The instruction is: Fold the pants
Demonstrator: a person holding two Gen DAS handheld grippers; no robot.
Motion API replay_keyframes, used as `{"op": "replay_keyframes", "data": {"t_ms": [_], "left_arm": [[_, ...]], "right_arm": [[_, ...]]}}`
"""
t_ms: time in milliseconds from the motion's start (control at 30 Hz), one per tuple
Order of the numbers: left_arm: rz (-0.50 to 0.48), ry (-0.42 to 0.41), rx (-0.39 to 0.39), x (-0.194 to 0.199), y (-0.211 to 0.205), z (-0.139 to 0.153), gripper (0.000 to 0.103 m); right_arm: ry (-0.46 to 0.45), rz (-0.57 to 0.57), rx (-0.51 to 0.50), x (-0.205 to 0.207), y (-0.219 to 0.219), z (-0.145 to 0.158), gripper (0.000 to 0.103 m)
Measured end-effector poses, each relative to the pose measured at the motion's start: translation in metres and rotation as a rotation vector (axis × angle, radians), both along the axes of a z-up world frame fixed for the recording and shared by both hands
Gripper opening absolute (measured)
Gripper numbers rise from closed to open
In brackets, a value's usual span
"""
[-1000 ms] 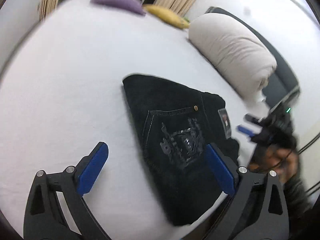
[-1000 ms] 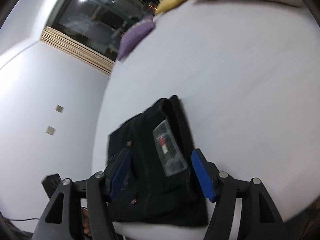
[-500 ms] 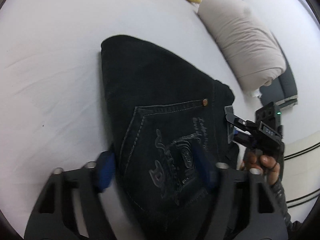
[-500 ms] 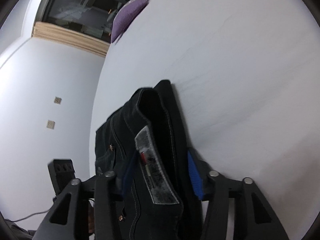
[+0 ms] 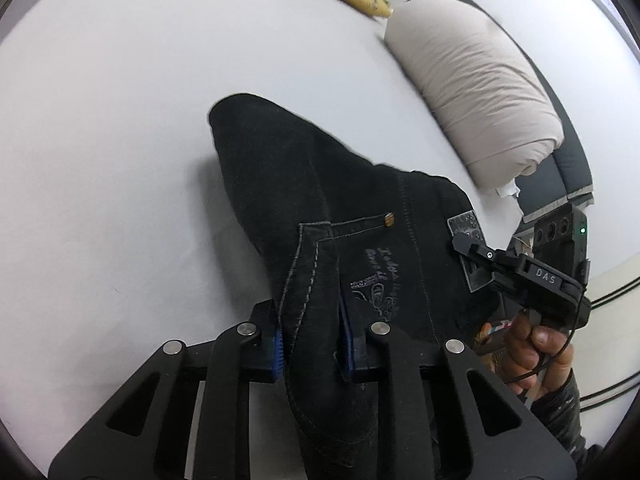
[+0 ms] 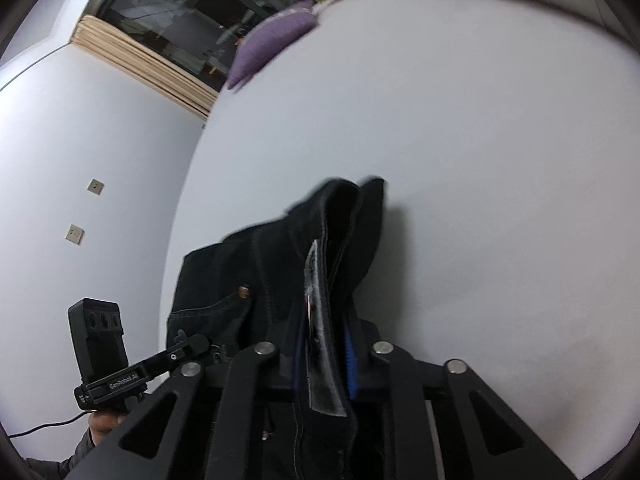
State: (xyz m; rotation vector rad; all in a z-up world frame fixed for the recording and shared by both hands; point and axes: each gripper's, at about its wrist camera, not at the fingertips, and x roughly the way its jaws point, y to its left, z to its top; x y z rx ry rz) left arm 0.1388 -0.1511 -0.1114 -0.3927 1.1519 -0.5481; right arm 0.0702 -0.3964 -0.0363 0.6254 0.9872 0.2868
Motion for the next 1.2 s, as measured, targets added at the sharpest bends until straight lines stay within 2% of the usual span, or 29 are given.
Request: {"op": "replay_keyframes", "data": {"t_ms": [167,333,500,633,700,767,800,900,1000,1067,1100,1133,1167,1200], "left_arm": [[0.042,-0.091,0.039,0.022,0.035,0.033,0.019],[0.081,-0.156,0.124,0.073,0.074,0.053,0.019],[0.107,-0.161,0.188,0.128,0.098,0.046,0.019],[0.099,-0.128,0.217,0.166,0.111,0.017,0.020],[0.104,-0.105,0.217,0.179,0.116,0.000,0.025],[0.125,-0.103,0.213,0.182,0.119,-0.014,0.037],[0.135,-0.103,0.211,0.184,0.120,-0.018,0.049],[0.156,-0.139,0.157,0.178,0.121,-0.023,0.054],[0.173,-0.151,0.172,0.165,0.124,-0.017,0.063],[0.212,-0.186,0.237,0.150,0.124,-0.004,0.069],[0.223,-0.216,0.280,0.140,0.121,0.005,0.072],[0.235,-0.266,0.352,0.126,0.120,0.016,0.078],[0.256,-0.339,0.443,0.110,0.118,0.030,0.083],[0.276,-0.393,0.499,0.099,0.119,0.042,0.086]], "right_arm": [[-0.054,0.067,-0.008,0.031,0.034,0.025,0.016],[-0.088,0.125,0.017,0.096,0.075,0.037,0.016],[-0.056,0.125,0.081,0.159,0.100,0.022,0.016],[-0.013,0.091,0.100,0.195,0.104,-0.002,0.016],[0.029,0.057,0.133,0.208,0.095,-0.026,0.017],[0.062,0.038,0.182,0.212,0.088,-0.046,0.027],[0.080,0.027,0.187,0.213,0.084,-0.057,0.035],[0.046,0.032,0.282,0.207,0.073,-0.072,0.035],[0.025,0.020,0.332,0.196,0.060,-0.072,0.042],[0.019,-0.018,0.285,0.183,0.053,-0.063,0.054],[0.008,-0.045,0.243,0.174,0.050,-0.054,0.066],[-0.010,-0.070,0.202,0.165,0.049,-0.044,0.072],[-0.042,-0.102,0.147,0.154,0.049,-0.030,0.072],[-0.092,-0.118,0.090,0.140,0.052,-0.012,0.074]]}}
